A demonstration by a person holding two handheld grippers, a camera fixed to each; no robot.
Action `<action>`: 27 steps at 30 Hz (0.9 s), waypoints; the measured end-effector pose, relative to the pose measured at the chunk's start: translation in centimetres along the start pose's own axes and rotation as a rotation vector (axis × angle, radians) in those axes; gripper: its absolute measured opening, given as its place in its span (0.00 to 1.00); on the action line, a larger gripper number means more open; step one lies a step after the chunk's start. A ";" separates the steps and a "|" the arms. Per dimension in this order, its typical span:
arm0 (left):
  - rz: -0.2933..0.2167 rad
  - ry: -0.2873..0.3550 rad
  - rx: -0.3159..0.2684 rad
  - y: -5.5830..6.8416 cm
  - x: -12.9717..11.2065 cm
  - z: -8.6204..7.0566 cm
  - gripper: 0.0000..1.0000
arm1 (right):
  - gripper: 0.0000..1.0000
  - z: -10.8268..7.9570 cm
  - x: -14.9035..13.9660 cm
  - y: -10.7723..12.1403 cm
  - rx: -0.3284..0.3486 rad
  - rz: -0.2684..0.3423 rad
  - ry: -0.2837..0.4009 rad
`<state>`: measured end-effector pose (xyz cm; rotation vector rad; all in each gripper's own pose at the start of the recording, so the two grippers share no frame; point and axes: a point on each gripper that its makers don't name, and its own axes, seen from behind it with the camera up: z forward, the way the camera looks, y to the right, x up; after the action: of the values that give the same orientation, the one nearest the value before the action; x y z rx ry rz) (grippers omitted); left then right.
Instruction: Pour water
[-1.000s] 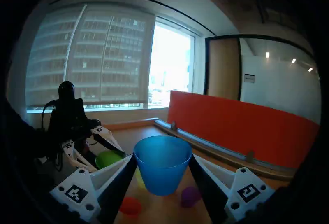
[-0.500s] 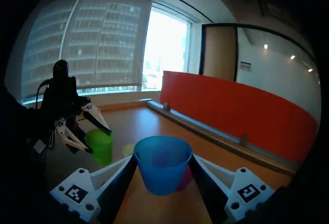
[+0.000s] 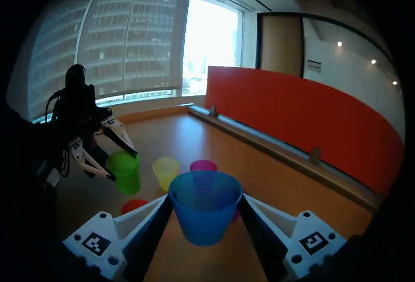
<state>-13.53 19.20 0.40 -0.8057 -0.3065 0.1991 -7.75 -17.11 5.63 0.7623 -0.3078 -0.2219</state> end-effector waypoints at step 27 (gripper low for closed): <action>0.005 -0.201 -0.020 -0.8 -7.1 1.6 0.90 | 0.90 2.5 -3.7 0.1 0.032 0.016 -0.071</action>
<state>-20.71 17.65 0.65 -0.8080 -0.4966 0.2829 -12.09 -17.50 6.75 0.7847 -0.3856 -0.2299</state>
